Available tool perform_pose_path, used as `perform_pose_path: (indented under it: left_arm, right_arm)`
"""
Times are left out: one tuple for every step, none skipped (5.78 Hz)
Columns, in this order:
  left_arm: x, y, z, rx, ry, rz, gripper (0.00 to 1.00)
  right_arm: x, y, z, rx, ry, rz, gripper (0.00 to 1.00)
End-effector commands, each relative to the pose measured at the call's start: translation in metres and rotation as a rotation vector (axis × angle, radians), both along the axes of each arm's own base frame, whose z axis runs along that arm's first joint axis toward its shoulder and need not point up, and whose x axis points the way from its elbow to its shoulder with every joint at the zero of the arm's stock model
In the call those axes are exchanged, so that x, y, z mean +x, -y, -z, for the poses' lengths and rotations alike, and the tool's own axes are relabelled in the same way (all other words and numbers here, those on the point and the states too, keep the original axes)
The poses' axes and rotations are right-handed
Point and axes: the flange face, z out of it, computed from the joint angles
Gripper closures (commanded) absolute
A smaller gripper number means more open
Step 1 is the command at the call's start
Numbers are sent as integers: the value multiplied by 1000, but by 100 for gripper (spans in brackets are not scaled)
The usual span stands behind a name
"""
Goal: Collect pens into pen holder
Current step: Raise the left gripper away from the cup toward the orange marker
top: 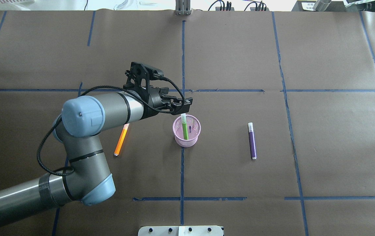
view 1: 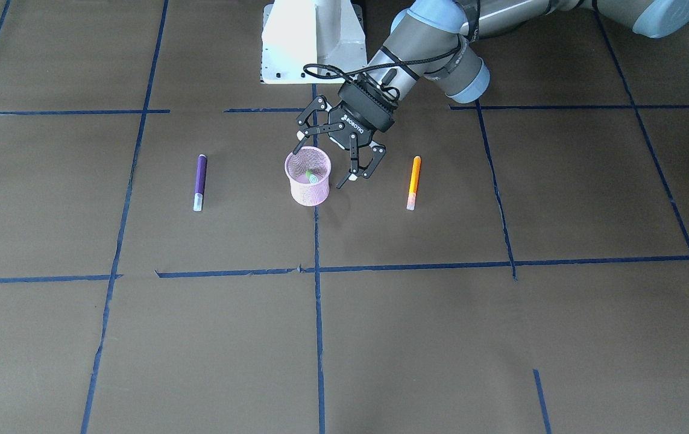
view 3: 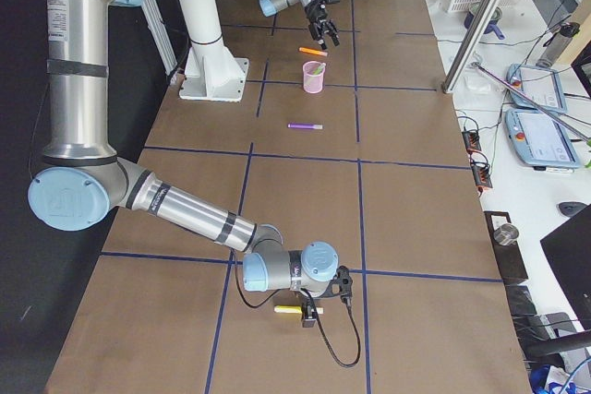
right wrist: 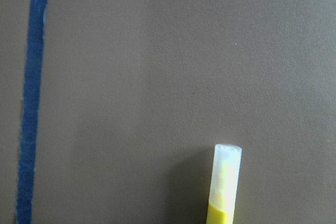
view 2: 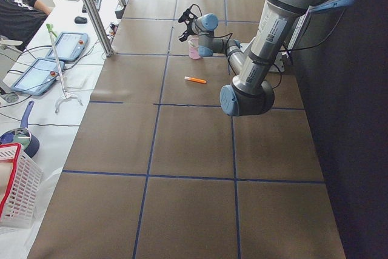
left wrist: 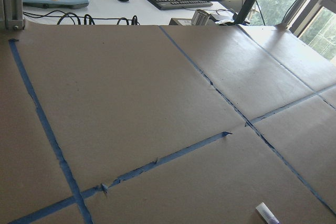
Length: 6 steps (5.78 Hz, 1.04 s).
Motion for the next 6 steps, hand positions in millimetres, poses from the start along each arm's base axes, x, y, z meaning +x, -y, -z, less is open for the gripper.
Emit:
perform_pose_path:
  left_arm:
    - [-52,41,-1,-121,121,-89,0]
    - [-53,49,-10,-182,188,-85,0]
    - [-71,67,-20,-273,242,-123,0]
    - [-103,88,-27,-344,246,-167,0]
    - [-122,100,-34,-415,265,-196,0]
    - [-123,102,-39,-452,284,-209,0]
  right_arm:
    - [1,-4,-5,-12,-2,-2,0]
    - [1,-5,-5,-13,-2,-2,3]
    - [1,-5,-7,-17,-5,-3,26]
    - [1,-7,-8,-34,-7,-19,45]
    - [1,-7,-8,-36,-7,-21,52]
    - [1,-7,-8,-37,-6,-21,58]
